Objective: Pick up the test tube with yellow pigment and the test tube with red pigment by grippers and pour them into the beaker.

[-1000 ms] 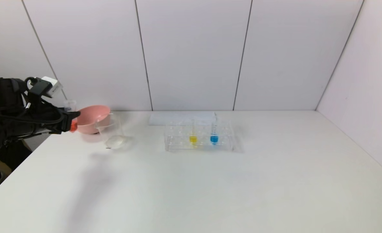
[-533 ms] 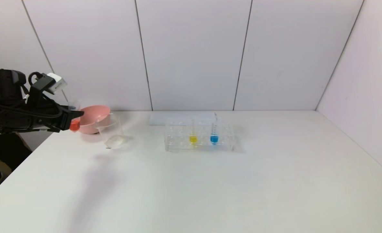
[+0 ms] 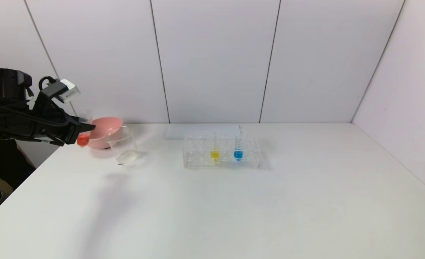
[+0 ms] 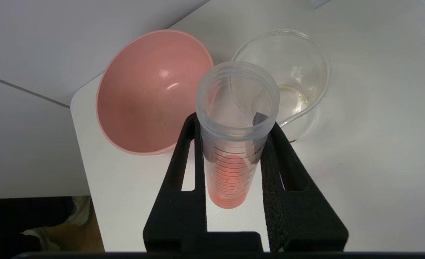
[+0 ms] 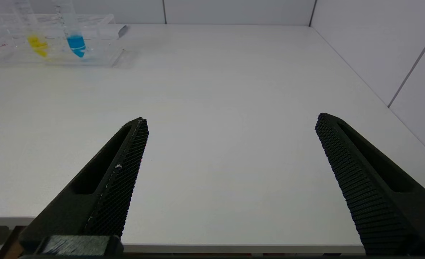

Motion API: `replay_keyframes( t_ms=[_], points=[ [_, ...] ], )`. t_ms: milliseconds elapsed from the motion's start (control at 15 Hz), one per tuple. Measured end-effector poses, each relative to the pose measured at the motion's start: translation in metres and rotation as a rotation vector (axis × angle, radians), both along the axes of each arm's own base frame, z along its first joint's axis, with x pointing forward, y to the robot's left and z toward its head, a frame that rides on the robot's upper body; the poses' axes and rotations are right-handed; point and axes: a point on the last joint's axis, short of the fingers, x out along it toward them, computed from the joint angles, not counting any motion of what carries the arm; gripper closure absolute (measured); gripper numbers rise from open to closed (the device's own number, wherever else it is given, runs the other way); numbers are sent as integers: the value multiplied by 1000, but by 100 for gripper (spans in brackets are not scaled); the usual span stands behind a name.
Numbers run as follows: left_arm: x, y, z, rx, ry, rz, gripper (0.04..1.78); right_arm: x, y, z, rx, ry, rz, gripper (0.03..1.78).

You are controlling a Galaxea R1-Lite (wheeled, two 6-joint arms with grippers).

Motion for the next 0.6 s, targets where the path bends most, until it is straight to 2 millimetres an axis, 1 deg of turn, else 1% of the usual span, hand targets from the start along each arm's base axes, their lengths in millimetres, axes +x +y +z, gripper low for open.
replay_keyframes(
  t_ms=[267, 600],
  points=[
    [4, -1, 5, 32, -13, -24, 137, 0, 0, 0, 0, 0, 0, 11],
    [4, -3, 12, 80, 60, -91, 137, 0, 0, 0, 0, 0, 0, 11]
  ],
)
